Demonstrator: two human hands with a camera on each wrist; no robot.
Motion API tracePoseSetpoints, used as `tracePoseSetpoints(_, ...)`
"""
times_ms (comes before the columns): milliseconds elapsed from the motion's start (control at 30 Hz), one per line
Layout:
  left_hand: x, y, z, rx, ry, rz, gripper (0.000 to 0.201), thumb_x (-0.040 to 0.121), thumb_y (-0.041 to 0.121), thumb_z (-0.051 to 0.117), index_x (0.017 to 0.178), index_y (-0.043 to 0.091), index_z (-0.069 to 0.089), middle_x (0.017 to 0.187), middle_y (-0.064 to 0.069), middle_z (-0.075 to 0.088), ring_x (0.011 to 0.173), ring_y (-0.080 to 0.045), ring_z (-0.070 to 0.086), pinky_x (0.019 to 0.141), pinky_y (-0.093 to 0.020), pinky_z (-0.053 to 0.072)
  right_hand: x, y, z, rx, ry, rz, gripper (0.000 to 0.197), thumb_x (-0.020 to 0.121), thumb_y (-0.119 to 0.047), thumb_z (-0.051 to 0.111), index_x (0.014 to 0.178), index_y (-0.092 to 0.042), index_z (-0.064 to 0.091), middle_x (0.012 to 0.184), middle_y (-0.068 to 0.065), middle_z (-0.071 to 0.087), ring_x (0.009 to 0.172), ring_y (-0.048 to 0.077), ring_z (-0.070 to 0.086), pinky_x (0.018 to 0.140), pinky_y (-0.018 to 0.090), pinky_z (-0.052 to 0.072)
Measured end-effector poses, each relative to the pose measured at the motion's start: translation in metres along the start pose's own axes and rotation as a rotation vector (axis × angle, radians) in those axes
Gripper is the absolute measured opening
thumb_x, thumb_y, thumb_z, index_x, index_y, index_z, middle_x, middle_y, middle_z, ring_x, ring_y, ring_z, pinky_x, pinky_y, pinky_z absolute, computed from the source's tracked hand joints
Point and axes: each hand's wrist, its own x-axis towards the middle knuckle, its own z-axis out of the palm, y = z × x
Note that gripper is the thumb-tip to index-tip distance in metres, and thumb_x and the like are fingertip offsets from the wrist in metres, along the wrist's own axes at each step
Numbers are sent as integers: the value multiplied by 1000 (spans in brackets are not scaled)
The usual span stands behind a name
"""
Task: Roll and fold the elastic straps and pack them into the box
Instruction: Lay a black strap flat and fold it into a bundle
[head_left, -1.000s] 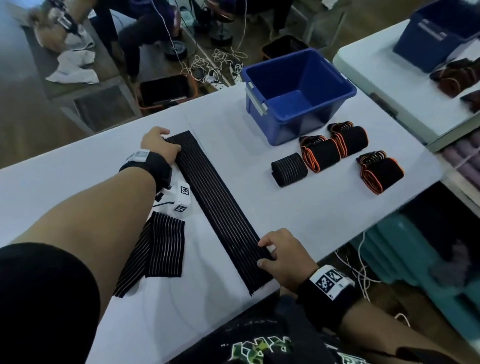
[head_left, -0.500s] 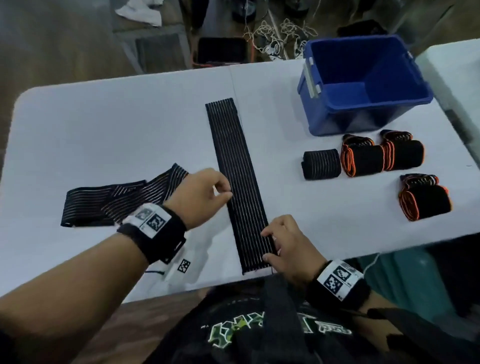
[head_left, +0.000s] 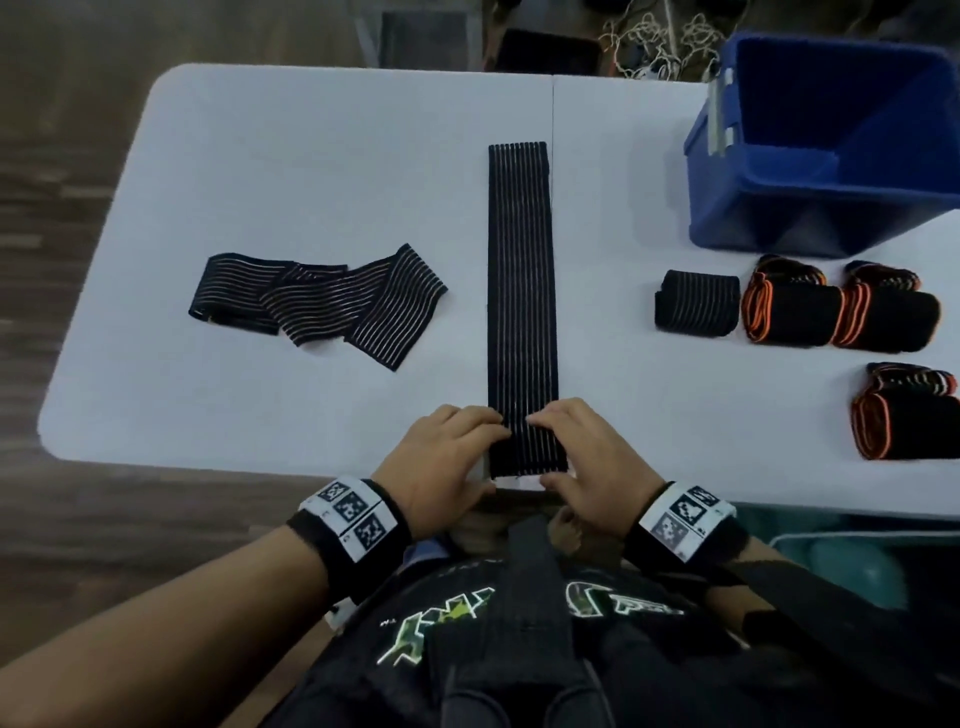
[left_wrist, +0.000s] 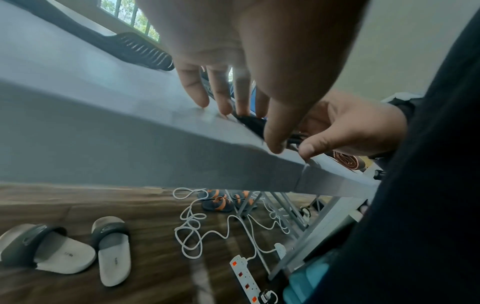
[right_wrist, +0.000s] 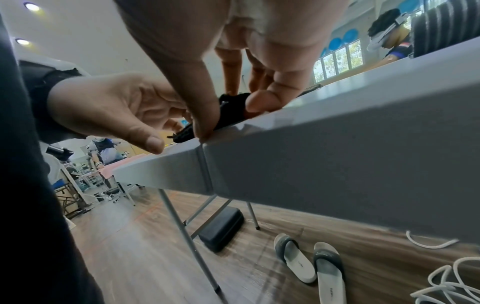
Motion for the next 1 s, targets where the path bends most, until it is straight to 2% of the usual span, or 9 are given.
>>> tracePoseSetpoints(100, 2, 5, 1, -58, 77, -33, 54, 77, 25, 76, 128, 17, 61, 130, 0, 62, 111, -25, 58, 95, -42, 51, -4, -4, 0, -2, 61, 10, 52, 85, -21, 71, 133, -14, 52, 126, 1, 56, 114, 17, 54, 101, 29, 44)
tracePoseSetpoints(200, 6, 8, -4, -111, 123, -98, 42, 83, 26, 75, 123, 17, 65, 119, 0, 69, 105, -23, 59, 93, -35, 49, -4, -8, 0, -27, 137, 60, 33, 94, -20, 61, 126, -13, 59, 119, 3, 65, 106, 22, 60, 93, 36, 49)
tracePoseSetpoints(333, 13, 10, -11, -200, 172, -219, 21, 93, 26, 66, 113, 23, 69, 92, 5, 74, 88, -16, 64, 80, -33, 52, 2, -13, -6, 56, 180, 190, 29, 95, -17, 61, 124, -16, 58, 103, 4, 71, 91, 22, 66, 83, 32, 52)
tracePoseSetpoints(500, 21, 9, -14, -401, 227, -441, 26, 92, 28, 69, 115, 27, 57, 76, 14, 74, 75, 1, 66, 75, -22, 52, 15, -20, -7, 125, 208, 303, 28, 93, -16, 62, 119, -17, 52, 71, -1, 63, 70, 20, 62, 69, 35, 50)
tracePoseSetpoints(600, 26, 10, -16, -392, 235, -447, 24, 90, 29, 70, 110, 26, 57, 69, 11, 73, 71, -2, 67, 74, -26, 54, 22, -20, -6, 107, 214, 349, 25, 93, -18, 62, 115, -19, 53, 78, -2, 62, 74, 17, 60, 70, 31, 46)
tracePoseSetpoints(733, 34, 9, -18, -270, 202, -426, 24, 90, 29, 71, 112, 22, 62, 70, 6, 73, 75, -8, 67, 78, -27, 53, 27, -20, -8, 81, 211, 416, 27, 88, -21, 68, 113, -21, 58, 88, -4, 58, 84, 16, 57, 81, 33, 49)
tracePoseSetpoints(833, 37, 5, -16, -160, 165, -382, 28, 89, 31, 72, 114, 21, 65, 96, 2, 69, 93, -15, 63, 86, -30, 50, 29, -22, -8, 108, 205, 442, 25, 87, -21, 70, 106, -23, 54, 86, -4, 57, 81, 16, 59, 77, 33, 52)
tracePoseSetpoints(900, 36, 1, -14, -115, 199, -289, 27, 86, 28, 76, 111, 19, 70, 106, -1, 62, 98, -19, 58, 89, -32, 49, 28, -24, -7, 55, 204, 428, 22, 88, -22, 69, 106, -23, 56, 95, -4, 54, 84, 15, 56, 81, 30, 49)
tracePoseSetpoints(1000, 36, -3, -12, 14, 214, -119, 16, 87, 19, 74, 100, 12, 76, 106, -4, 63, 93, -27, 57, 82, -40, 53, 26, -26, -5, -61, 204, 363, 19, 91, -24, 66, 109, -20, 63, 110, -4, 47, 86, 16, 57, 83, 28, 50)
